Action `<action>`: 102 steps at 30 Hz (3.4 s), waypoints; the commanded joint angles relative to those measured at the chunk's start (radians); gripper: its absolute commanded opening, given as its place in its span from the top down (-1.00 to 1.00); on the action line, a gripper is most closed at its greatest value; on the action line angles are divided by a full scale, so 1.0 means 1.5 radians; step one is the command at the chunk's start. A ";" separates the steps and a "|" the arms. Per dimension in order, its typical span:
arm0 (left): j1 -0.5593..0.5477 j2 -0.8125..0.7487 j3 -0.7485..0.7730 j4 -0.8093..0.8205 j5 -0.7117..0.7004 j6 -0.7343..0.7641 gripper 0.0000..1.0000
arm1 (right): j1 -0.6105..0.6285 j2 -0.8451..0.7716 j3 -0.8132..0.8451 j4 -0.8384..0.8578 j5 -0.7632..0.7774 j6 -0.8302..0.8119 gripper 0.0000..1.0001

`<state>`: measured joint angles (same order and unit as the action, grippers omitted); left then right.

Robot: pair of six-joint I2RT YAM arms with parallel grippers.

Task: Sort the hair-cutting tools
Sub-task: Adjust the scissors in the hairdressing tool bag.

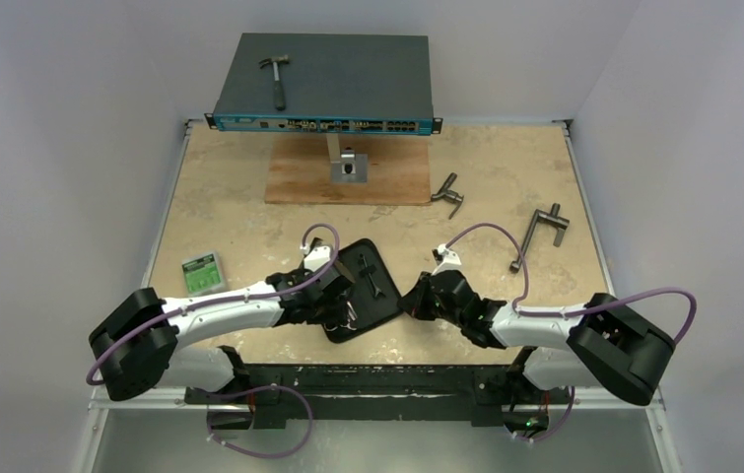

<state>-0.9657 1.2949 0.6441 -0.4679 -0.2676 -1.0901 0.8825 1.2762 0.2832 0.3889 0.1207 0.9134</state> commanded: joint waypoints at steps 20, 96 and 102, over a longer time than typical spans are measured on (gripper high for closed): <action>-0.009 -0.019 0.013 0.041 0.008 -0.003 0.02 | 0.033 -0.045 -0.017 -0.028 0.020 0.027 1.00; 0.102 -0.056 0.059 -0.047 -0.113 0.100 -0.10 | 0.033 -0.024 0.015 -0.066 -0.010 -0.092 1.00; 0.102 -0.062 0.057 -0.052 -0.116 0.093 -0.10 | 0.033 -0.030 0.016 -0.070 -0.010 -0.090 1.00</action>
<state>-0.8146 1.2102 0.7254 -0.5289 -0.4095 -0.9295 0.9245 1.2411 0.2935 0.3069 0.1333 0.7990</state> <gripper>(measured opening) 0.547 0.025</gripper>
